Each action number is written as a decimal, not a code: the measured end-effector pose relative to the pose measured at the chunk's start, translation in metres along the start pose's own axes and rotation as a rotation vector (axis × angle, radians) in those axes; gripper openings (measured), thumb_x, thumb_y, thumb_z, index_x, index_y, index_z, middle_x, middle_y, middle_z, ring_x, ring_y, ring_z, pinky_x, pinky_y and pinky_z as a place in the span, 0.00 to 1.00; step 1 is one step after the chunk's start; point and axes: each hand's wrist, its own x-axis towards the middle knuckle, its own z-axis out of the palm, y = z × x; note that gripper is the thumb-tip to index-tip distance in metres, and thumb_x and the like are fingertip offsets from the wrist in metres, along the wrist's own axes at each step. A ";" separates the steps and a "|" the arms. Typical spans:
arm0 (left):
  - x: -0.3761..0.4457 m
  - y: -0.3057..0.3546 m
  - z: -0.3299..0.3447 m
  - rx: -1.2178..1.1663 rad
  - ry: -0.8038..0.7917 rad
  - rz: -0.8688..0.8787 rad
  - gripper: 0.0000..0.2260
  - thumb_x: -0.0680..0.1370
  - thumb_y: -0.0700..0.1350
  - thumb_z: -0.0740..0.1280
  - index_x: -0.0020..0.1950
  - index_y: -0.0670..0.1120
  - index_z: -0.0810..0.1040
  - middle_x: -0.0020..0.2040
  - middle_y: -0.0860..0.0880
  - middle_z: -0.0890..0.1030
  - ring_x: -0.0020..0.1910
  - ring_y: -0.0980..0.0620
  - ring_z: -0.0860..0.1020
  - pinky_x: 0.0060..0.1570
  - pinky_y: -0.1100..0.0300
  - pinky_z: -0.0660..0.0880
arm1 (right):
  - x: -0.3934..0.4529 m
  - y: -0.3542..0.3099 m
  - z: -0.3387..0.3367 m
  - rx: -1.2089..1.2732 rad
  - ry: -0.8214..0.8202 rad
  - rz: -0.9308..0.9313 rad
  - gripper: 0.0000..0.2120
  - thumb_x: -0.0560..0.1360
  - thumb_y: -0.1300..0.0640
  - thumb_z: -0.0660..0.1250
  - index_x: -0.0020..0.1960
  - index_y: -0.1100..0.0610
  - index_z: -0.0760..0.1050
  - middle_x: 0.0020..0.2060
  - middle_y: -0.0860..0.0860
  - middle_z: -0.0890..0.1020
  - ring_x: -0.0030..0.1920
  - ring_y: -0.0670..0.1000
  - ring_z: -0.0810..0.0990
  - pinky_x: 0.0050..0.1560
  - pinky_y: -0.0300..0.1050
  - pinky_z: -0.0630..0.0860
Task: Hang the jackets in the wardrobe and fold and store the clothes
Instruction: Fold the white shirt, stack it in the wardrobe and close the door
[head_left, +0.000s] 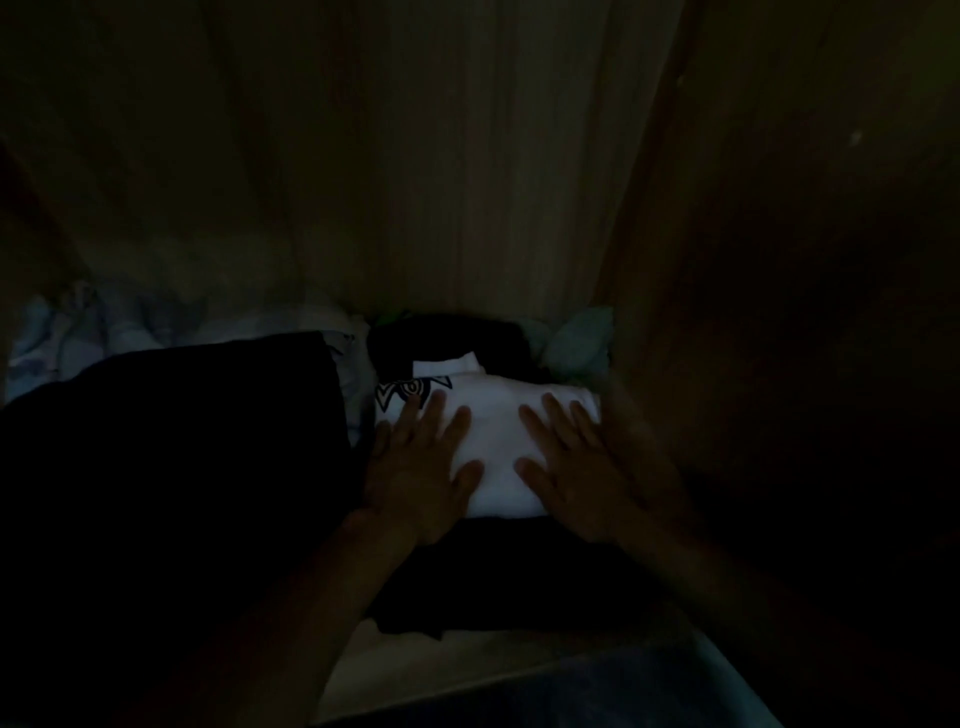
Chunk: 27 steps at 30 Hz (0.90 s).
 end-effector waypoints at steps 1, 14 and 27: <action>0.002 0.003 -0.007 0.000 -0.051 -0.017 0.40 0.71 0.73 0.32 0.81 0.58 0.41 0.80 0.51 0.35 0.80 0.47 0.36 0.76 0.46 0.38 | 0.000 -0.001 -0.006 -0.004 -0.029 0.011 0.51 0.60 0.22 0.19 0.79 0.42 0.39 0.79 0.48 0.40 0.79 0.55 0.39 0.77 0.56 0.38; -0.028 0.037 -0.139 -0.140 -0.050 -0.058 0.26 0.83 0.62 0.50 0.80 0.58 0.55 0.82 0.51 0.50 0.80 0.47 0.48 0.78 0.47 0.48 | -0.030 -0.049 -0.156 0.082 0.038 0.013 0.53 0.62 0.22 0.23 0.79 0.44 0.51 0.79 0.52 0.55 0.77 0.56 0.55 0.76 0.50 0.54; -0.126 0.111 -0.371 -0.264 -0.042 -0.116 0.26 0.81 0.62 0.50 0.77 0.53 0.66 0.78 0.51 0.65 0.74 0.49 0.65 0.73 0.53 0.62 | -0.102 -0.130 -0.394 0.195 -0.012 -0.012 0.39 0.79 0.32 0.38 0.73 0.56 0.70 0.67 0.57 0.76 0.64 0.56 0.77 0.65 0.41 0.63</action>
